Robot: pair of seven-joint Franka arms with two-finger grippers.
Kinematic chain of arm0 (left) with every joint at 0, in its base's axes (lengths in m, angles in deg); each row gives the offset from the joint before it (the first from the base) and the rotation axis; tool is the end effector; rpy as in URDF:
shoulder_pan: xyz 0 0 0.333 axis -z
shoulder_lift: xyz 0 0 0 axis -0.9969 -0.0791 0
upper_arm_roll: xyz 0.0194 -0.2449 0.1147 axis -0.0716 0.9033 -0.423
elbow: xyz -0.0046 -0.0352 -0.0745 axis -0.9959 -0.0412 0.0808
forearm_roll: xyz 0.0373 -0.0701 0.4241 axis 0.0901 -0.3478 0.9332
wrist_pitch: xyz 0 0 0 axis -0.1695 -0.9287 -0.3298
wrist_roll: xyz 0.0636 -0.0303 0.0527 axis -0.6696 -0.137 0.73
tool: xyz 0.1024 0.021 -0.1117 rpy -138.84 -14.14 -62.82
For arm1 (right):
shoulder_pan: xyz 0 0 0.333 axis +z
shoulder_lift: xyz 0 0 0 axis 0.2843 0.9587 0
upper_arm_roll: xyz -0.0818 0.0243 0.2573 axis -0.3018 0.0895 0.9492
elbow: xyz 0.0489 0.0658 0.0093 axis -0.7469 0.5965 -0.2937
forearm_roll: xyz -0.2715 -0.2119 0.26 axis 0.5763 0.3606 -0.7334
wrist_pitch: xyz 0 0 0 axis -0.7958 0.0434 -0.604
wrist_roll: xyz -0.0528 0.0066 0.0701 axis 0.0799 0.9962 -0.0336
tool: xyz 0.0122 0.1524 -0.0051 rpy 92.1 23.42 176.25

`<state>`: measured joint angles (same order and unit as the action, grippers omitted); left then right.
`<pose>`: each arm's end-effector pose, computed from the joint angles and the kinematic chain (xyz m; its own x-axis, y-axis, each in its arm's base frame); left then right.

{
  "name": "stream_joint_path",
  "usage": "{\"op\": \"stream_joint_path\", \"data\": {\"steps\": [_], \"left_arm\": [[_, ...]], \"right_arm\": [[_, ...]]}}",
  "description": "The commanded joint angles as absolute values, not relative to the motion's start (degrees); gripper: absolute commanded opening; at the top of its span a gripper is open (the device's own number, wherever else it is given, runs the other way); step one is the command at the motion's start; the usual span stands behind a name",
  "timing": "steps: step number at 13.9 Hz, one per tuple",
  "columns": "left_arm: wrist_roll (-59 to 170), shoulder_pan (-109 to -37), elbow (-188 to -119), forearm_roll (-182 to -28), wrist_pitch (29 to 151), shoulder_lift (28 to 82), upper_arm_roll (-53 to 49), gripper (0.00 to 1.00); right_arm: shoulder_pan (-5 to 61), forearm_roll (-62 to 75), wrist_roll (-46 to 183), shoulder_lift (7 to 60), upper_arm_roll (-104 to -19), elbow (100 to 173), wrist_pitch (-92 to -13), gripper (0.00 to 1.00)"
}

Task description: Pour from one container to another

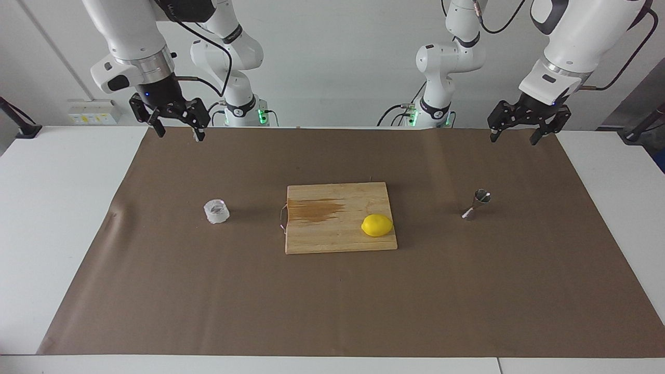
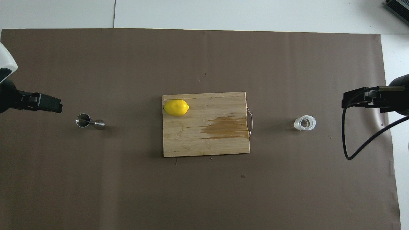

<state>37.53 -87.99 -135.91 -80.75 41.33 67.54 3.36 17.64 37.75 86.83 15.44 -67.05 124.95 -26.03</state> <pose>0.5777 -0.0647 0.5445 0.9887 -0.1500 0.0062 -0.1501 -0.9886 0.0132 0.5822 0.0291 0.5478 0.9908 -0.1318 0.0302 -0.1321 -0.9912 0.0078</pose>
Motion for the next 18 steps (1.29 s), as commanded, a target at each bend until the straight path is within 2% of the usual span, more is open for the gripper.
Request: {"op": "stream_joint_path", "data": {"steps": [1,14,18], "left_arm": [[36.1,-88.5,-136.6,-81.3,40.6,68.7,3.1,1.0],[37.9,-88.6,-138.4,-81.4,40.9,69.5,3.2,1.0],[38.7,-93.5,-138.3,-87.1,41.3,68.3,3.1,1.0]], "right_arm": [[16.9,36.4,85.4,14.2,-66.8,126.3,-25.9,1.0],[17.0,36.4,85.4,14.2,-66.9,126.3,-26.0,1.0],[16.9,36.4,85.4,14.2,-66.9,126.3,-26.0,1.0]]}}
